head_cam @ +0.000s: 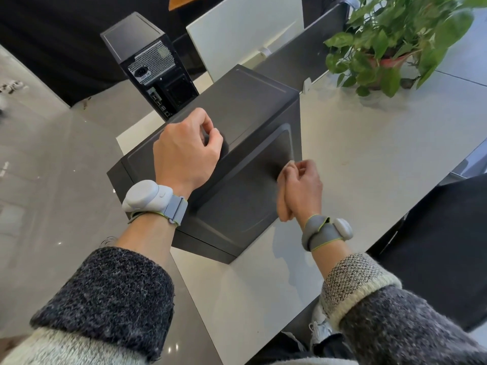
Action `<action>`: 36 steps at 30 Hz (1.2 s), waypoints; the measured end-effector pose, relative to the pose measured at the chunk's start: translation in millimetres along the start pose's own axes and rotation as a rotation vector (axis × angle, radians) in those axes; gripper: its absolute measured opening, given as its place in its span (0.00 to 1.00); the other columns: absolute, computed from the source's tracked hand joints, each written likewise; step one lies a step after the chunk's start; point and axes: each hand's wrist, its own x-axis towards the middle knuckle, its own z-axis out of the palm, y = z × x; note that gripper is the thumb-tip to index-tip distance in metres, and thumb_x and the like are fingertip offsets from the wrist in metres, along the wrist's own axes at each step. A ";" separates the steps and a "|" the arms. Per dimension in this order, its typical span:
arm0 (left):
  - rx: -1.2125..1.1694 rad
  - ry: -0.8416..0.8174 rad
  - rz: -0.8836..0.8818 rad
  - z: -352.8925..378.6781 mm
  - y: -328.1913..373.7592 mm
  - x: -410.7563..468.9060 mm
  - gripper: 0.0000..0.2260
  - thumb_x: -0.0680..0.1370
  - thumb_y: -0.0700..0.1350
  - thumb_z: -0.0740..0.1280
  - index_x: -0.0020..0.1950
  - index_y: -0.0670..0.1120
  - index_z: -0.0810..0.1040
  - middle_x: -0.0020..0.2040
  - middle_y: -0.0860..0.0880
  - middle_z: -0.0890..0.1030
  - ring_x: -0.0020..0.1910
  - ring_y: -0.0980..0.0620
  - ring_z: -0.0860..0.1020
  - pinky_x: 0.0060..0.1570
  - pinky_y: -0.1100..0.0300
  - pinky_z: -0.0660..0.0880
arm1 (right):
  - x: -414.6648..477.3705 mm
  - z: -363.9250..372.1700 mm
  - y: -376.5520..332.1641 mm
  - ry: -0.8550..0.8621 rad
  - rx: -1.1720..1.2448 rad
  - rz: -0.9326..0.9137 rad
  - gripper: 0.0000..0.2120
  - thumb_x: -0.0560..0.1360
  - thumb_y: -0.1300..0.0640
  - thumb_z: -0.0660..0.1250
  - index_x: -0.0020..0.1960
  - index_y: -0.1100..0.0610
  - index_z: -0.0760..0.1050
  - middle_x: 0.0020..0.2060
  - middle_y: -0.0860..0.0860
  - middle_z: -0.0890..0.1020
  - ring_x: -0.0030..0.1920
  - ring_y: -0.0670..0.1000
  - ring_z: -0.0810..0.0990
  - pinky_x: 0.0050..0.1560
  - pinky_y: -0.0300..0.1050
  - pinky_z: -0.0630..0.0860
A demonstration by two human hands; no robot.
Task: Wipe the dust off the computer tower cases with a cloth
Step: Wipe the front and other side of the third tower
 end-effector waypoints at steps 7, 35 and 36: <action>0.000 0.005 0.005 -1.2 0.0 1.2 0.07 0.82 0.51 0.65 0.48 0.50 0.76 0.35 0.54 0.77 0.34 0.52 0.76 0.35 0.59 0.71 | -3.4 13.1 -1.4 0.110 0.070 -0.167 0.01 0.84 0.56 0.62 0.53 0.53 0.72 0.44 0.47 0.79 0.48 0.51 0.80 0.51 0.47 0.76; 0.006 -0.013 -0.017 -4.1 5.7 -0.3 0.07 0.81 0.51 0.63 0.47 0.50 0.75 0.32 0.55 0.77 0.33 0.48 0.78 0.38 0.47 0.81 | 46.7 -6.8 44.0 0.008 -0.181 0.160 0.12 0.83 0.52 0.64 0.58 0.58 0.81 0.53 0.57 0.85 0.58 0.61 0.81 0.53 0.42 0.70; 0.005 -0.015 -0.014 -4.5 6.2 -0.4 0.07 0.81 0.51 0.63 0.47 0.50 0.75 0.32 0.54 0.77 0.33 0.49 0.78 0.38 0.47 0.81 | 46.6 -7.4 42.1 0.014 -0.177 0.153 0.11 0.83 0.52 0.64 0.57 0.58 0.81 0.52 0.56 0.85 0.56 0.59 0.81 0.52 0.41 0.68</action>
